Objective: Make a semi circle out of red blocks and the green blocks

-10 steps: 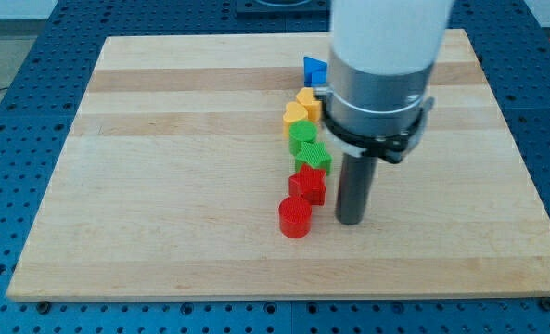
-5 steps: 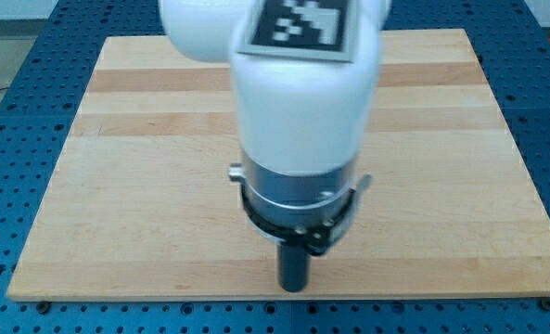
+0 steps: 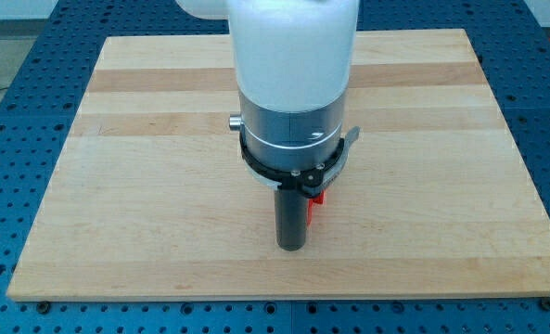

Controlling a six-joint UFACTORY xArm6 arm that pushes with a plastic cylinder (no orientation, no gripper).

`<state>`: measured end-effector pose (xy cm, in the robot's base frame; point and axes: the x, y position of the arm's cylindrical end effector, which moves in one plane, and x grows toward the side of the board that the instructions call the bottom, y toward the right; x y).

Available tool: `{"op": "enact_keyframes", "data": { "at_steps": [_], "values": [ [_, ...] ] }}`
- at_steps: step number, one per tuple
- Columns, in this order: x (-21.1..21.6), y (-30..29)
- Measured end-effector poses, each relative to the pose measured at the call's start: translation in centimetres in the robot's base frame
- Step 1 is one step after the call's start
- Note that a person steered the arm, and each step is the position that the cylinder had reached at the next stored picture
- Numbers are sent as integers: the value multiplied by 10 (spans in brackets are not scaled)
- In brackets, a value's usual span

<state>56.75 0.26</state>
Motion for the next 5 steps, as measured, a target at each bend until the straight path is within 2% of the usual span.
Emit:
{"op": "enact_keyframes", "data": {
  "at_steps": [1, 2, 3, 5],
  "values": [
    [1, 6],
    [6, 48],
    [-12, 66],
    [-48, 66]
  ]
}}
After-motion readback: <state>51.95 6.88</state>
